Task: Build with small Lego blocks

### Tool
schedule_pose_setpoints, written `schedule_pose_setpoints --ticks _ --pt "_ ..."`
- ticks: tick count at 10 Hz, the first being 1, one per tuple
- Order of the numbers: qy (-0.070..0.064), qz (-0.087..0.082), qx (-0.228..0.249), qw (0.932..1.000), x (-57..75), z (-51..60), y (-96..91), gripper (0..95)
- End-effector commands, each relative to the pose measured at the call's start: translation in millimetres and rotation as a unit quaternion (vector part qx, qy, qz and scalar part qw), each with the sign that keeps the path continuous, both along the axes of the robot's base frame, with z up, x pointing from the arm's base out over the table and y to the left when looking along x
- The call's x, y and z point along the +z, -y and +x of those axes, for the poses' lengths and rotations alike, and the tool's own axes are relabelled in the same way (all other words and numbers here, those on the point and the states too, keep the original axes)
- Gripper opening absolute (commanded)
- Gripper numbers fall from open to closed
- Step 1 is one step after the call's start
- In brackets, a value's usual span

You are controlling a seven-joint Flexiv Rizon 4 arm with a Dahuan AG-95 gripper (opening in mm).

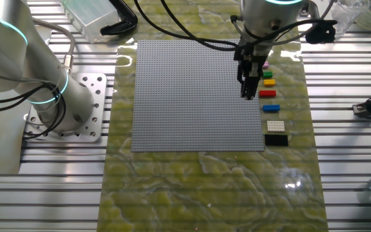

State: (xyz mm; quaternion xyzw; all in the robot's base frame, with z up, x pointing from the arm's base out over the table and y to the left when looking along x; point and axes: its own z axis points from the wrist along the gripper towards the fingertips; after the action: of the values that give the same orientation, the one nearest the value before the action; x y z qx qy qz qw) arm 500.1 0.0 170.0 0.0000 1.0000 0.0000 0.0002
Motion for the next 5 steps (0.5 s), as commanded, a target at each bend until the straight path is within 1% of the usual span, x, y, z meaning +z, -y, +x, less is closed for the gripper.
schedule_pose_setpoints --ticks 1,2,5 --pt "0.0 0.0 0.0 1.0 0.0 -0.1 0.0 0.0" --pt "0.001 0.011 0.023 0.9997 0.0 -0.1 0.0 0.0" --pt "-0.002 0.011 0.025 0.9996 0.1 -0.1 -0.1 0.0"
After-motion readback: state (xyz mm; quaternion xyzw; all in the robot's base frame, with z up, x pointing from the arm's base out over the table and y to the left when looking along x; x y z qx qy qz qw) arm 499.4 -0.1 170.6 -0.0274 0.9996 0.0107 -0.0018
